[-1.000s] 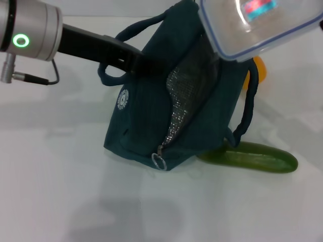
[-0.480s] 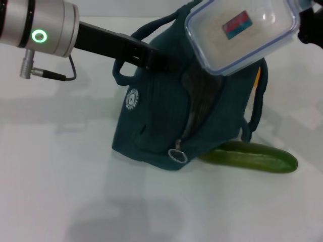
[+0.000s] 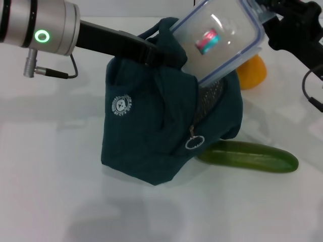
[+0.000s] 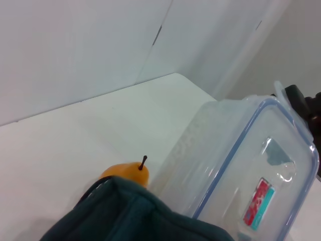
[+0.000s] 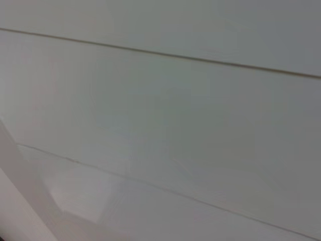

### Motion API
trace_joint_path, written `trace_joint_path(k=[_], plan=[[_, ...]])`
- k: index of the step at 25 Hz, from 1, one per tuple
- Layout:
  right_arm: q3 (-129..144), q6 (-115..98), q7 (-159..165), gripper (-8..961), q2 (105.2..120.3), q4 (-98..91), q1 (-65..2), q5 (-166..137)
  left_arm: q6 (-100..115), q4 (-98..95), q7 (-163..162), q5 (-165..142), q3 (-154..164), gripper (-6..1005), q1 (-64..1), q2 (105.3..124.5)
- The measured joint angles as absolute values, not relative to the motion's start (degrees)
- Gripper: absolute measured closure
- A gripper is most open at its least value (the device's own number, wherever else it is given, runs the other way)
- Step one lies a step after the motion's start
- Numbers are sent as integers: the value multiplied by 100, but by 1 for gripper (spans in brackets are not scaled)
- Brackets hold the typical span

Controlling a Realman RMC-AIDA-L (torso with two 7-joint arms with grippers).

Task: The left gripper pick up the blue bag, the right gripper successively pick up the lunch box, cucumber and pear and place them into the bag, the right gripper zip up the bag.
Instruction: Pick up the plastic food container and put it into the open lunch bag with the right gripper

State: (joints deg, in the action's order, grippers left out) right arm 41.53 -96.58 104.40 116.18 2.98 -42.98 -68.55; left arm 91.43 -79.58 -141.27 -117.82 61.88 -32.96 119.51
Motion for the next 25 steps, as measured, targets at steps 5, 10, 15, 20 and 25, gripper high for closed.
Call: trace_joint_path(k=[5,10,15,20,25], plan=[[4147,-9558,10416,856,11618,299,-4366,-6919,9061,-7742,-13891,-11748,6175,958,-3322,11954],[4142,-9501,10376,856,11619,299,-4347,-6927,8971,-7630,-13743,-11721,6171,958,-3345,11953],[4157,-9371,10363,856,11619,297,-4334,-6947,8958,-7629,-13554,-11462,6163,958,-3315,11947],[4159,-9285,10344,856,11619,298,-4345,-6994,8956,-7643,-13118,-11078,6151,958,-3260,11939],[4159,-9163,10305,856,11619,299,-4375,-7031,8955,-7627,-12878,-10976,6151,958,-3253,11945]])
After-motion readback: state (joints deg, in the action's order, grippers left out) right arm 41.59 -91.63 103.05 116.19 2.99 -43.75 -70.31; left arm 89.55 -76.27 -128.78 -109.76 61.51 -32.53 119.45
